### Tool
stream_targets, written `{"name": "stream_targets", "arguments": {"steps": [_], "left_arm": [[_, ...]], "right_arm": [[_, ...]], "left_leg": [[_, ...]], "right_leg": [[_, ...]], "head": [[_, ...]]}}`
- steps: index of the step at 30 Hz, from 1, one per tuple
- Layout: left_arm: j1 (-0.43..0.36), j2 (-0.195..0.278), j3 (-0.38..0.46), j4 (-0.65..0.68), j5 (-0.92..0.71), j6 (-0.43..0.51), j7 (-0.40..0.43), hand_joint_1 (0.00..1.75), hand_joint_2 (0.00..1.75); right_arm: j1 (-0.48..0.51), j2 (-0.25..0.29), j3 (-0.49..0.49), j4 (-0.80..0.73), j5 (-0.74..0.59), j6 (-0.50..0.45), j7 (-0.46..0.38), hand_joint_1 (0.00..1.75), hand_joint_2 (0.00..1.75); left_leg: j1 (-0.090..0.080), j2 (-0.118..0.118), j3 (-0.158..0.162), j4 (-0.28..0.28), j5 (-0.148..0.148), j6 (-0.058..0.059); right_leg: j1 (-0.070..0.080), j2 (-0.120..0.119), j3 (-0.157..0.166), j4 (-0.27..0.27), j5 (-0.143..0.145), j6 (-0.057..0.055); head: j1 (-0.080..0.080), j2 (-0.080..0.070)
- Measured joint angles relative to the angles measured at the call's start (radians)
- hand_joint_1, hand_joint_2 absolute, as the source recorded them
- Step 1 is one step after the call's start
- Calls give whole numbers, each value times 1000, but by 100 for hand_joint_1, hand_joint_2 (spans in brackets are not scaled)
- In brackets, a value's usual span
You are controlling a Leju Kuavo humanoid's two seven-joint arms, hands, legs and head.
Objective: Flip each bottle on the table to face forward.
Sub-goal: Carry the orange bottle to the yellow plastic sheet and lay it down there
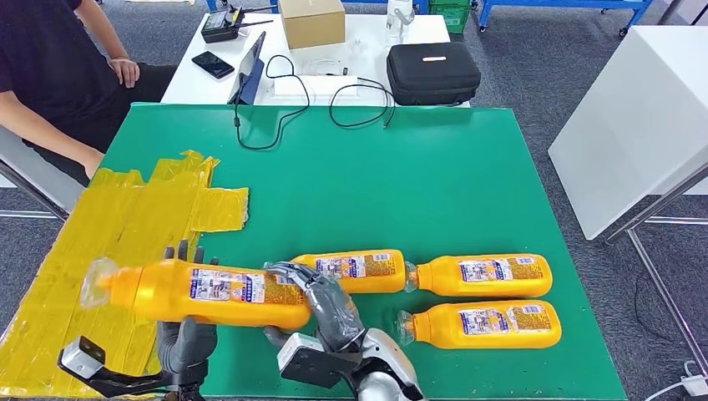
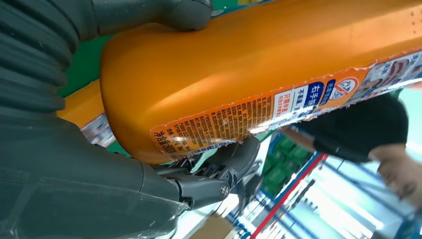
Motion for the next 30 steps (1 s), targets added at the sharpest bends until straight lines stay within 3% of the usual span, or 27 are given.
{"name": "stream_targets", "arguments": {"steps": [9, 10, 13, 14, 30], "left_arm": [[17, 0, 9, 6, -1, -8, 0, 0, 175], [18, 0, 10, 6, -12, -3, -3, 31, 175], [19, 0, 10, 6, -46, 12, -19, 159, 175], [20, 0, 10, 6, -52, 14, -24, 172, 175], [22, 0, 19, 5, -60, 15, -42, 175, 175]], "right_arm": [[-63, 7, 93, 102, -26, 1, 10, 175, 175], [-66, 8, 95, 106, -28, 1, 11, 175, 175], [-71, 10, 101, 116, -33, 1, 17, 175, 175], [-73, 10, 103, 119, -34, 1, 18, 175, 175], [-86, 14, 123, 144, -34, 1, 25, 175, 175]], "left_leg": [[0, 0, 0, 0, 0, 0], [0, 0, 0, 0, 0, 0], [0, 0, 0, 0, 0, 0], [0, 0, 0, 0, 0, 0], [0, 0, 0, 0, 0, 0]], "right_leg": [[0, 0, -1, 0, 0, 0], [0, 0, -1, 0, 0, 0], [0, 0, -1, 0, 0, 0], [0, 0, -1, 0, 0, 0], [0, 0, -1, 0, 0, 0]], "head": [[0, 0], [0, 0], [0, 0], [0, 0], [0, 0]]}}
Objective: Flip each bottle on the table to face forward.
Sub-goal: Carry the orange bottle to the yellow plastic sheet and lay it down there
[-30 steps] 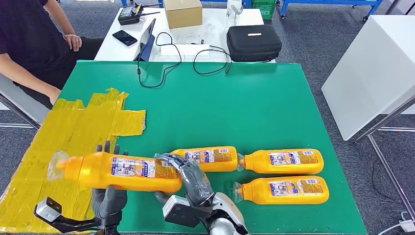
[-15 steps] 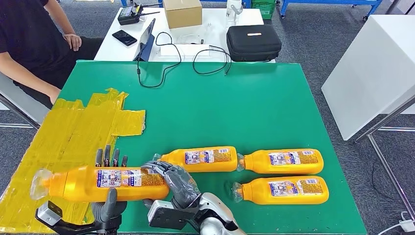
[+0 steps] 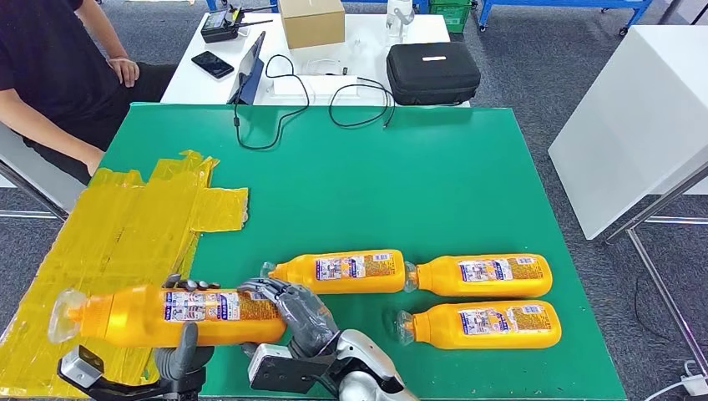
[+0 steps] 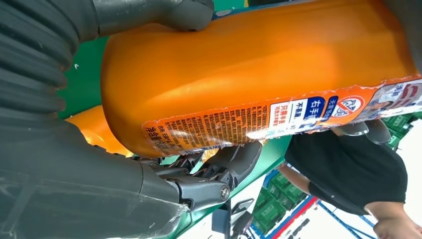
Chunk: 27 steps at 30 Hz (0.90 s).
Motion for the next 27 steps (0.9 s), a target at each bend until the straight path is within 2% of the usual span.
{"name": "stream_targets", "arguments": {"steps": [1, 4, 5, 9, 14, 16, 21, 23, 26, 27], "left_arm": [[0, 0, 1, 0, 0, 1, 0, 175, 175], [-2, 0, 4, -4, -33, 30, -9, 175, 175], [-4, 0, 7, -10, -77, 66, -18, 175, 175], [-19, 3, 33, -41, -400, 331, -55, 175, 175], [-59, 25, 70, -61, -645, 554, -43, 175, 175], [-81, 45, 87, -59, -716, 617, -33, 175, 175], [-117, 79, 116, -51, -791, 681, -25, 175, 175], [-134, 96, 123, -41, -906, 775, -12, 175, 175], [-177, 132, 134, -14, -1128, 961, 5, 175, 175], [-191, 146, 136, -2, -1200, 1019, 11, 175, 175]], "right_arm": [[-1, 0, 1, 0, 0, -1, 1, 135, 175], [-2, 0, 1, 3, 4, -17, 5, 4, 44], [-1, 0, 1, 3, 8, -28, 8, 0, 0], [7, -5, -11, -17, 22, -58, 37, 0, 0], [21, -13, -42, -60, 40, -66, 57, 0, 0], [24, -19, -63, -76, 42, -71, 60, 0, 0], [24, -32, -101, -103, 50, -76, 62, 0, 0], [19, -38, -116, -112, 59, -85, 64, 0, 0], [-5, -60, -153, -136, 67, -90, 70, 0, 0], [-17, -71, -168, -144, 71, -87, 74, 0, 44]], "left_leg": [[0, 0, 0, 0, 0, 0], [0, 0, 0, 0, 0, 0], [0, 0, 0, 0, 0, 0], [0, 0, 0, 0, 0, 0], [0, 0, 0, 0, 0, 0], [0, 0, 0, 0, 0, 0], [0, 0, 0, 0, 1, 0], [0, 0, 0, 0, 1, 0], [0, 0, 0, 0, 1, 0], [0, 0, 0, 0, 1, 0]], "right_leg": [[0, 0, 0, 0, 0, 0], [0, 0, 0, 0, 0, 0], [0, 0, 0, 0, 0, 0], [0, 0, 0, 0, 0, 0], [0, 0, 0, 0, 0, 0], [0, 0, 0, 0, 0, 0], [0, 0, 0, 0, 0, 0], [0, 0, 0, 0, 0, 0], [0, 0, 0, 0, 0, 0], [0, 0, 0, 0, 1, 0]], "head": [[0, 0], [0, 0], [0, 0], [0, 0], [0, 0], [0, 0], [0, 0], [0, 0], [0, 0], [0, 0]]}}
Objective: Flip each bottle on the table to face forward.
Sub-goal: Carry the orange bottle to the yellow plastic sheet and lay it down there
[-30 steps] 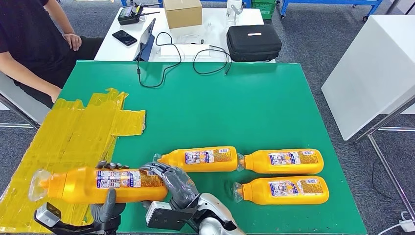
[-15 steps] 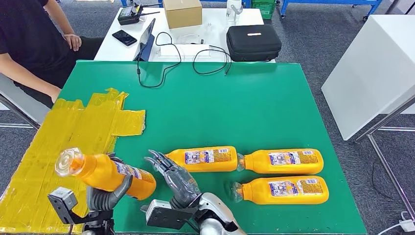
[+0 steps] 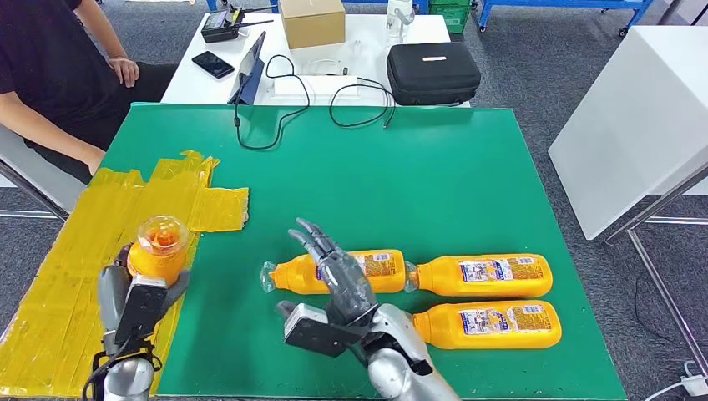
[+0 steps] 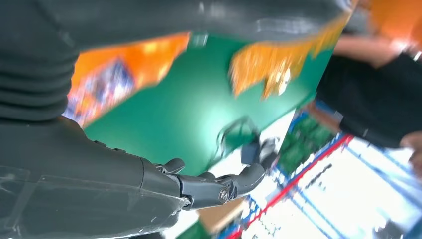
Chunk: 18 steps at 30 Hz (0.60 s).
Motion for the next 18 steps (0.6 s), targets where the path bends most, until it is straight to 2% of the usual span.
{"name": "stream_targets", "arguments": {"steps": [3, 10, 15, 18], "left_arm": [[-40, 38, -2, 54, -188, 127, 35, 175, 175], [-153, 109, -60, 336, -488, 279, 151, 175, 175], [-212, 137, -91, 495, -529, 300, 171, 175, 175], [-247, 151, -108, 572, -549, 279, 187, 160, 175]], "right_arm": [[-39, -39, -31, -11, 20, 23, 11, 0, 175], [-161, -107, -39, 58, 54, 79, 41, 0, 175], [-219, -132, -37, 118, 54, 91, 47, 0, 175], [-245, -143, -28, 148, 50, 115, 55, 0, 175]], "left_leg": [[0, 0, 0, 0, 1, 1], [0, 0, 0, 0, 1, 1], [0, 0, 0, 0, 1, 1], [0, 0, 0, 0, 1, 1]], "right_leg": [[0, 0, 0, 0, 0, 0], [0, 0, 1, 0, 1, 1], [0, 0, 1, 1, 1, 1], [0, 0, 1, 1, 1, 1]], "head": [[0, 0], [0, 0], [0, 0], [0, 0]]}}
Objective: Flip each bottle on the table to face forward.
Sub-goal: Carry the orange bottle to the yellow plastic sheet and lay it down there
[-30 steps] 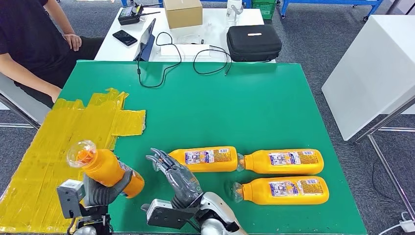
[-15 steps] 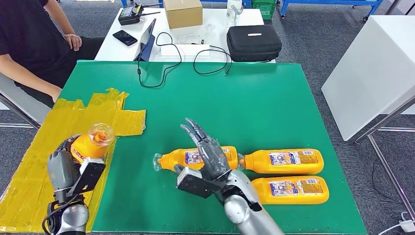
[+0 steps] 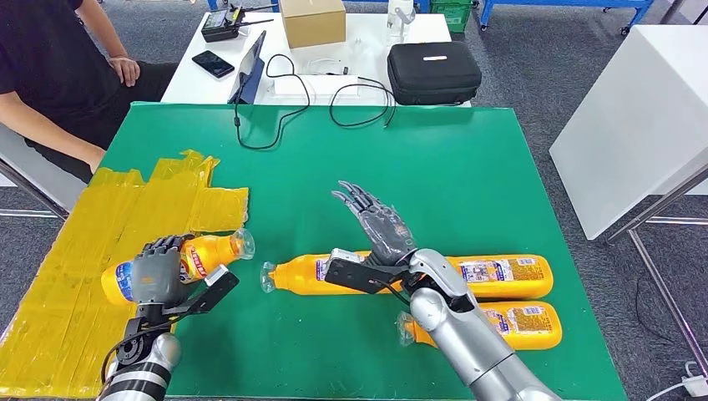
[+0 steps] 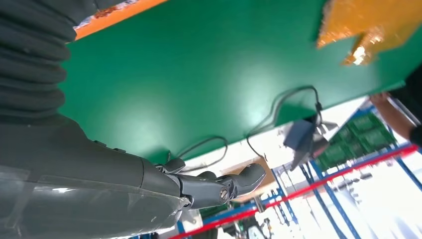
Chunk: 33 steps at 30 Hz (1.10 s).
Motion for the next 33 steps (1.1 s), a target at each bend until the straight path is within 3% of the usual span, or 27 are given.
{"name": "stream_targets", "arguments": {"steps": [1, 5, 17, 26, 30, 33], "left_arm": [[-13, 5, -7, 28, -8, -10, 8, 155, 175], [-58, 20, -28, 115, -21, -26, 31, 0, 0], [-120, 45, -33, 228, 32, -84, 43, 0, 0], [-134, 57, -32, 247, 49, -97, 34, 0, 0], [-138, 61, -29, 249, 101, -111, -2, 0, 0], [-138, 63, -13, 239, 209, -138, -81, 0, 0]], "right_arm": [[-10, -4, 6, 12, -2, 11, 2, 0, 175], [-39, -18, 26, 53, -5, 31, 8, 0, 175], [-160, -55, 136, 223, -35, 180, 27, 0, 175], [-215, -70, 196, 296, -50, 225, 36, 0, 175], [-251, -79, 243, 332, -78, 280, 49, 0, 175], [-278, -85, 285, 366, -105, 314, 59, 0, 175]], "left_leg": [[0, 0, 0, 0, 0, 0], [0, 0, 1, 0, 0, 0], [0, -2, 4, 0, 2, 0], [0, -2, 5, 0, 2, -1], [0, -3, 5, 0, 3, -1], [0, -3, 6, 0, 3, -1]], "right_leg": [[0, 0, 0, 0, 0, 0], [0, 0, 1, 0, 0, 0], [0, -2, 5, 0, 0, 0], [0, -2, 6, 0, 0, 0], [0, -2, 6, 1, 0, 0], [0, -2, 6, 1, 0, 0]], "head": [[0, 0], [0, 0], [0, 0], [0, 0], [0, 0], [0, 0]]}}
